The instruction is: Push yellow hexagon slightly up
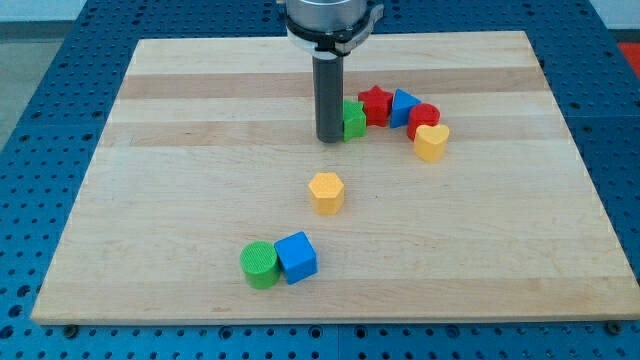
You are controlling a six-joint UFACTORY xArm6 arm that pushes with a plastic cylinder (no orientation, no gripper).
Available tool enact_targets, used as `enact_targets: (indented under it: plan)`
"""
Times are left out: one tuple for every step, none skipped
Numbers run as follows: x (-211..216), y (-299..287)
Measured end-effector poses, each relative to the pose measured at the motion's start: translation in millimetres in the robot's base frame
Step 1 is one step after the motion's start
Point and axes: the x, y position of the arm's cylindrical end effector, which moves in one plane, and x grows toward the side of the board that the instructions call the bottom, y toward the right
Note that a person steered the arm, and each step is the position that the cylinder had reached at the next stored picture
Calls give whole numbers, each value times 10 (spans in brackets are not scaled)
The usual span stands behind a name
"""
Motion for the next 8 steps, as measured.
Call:
enact_targets:
  plan:
    - [277, -211]
    - [702, -496]
    - [951, -751]
    - [1268, -708]
    - [1347, -491]
    - [1254, -259]
    - [1019, -190]
    - [861, -180]
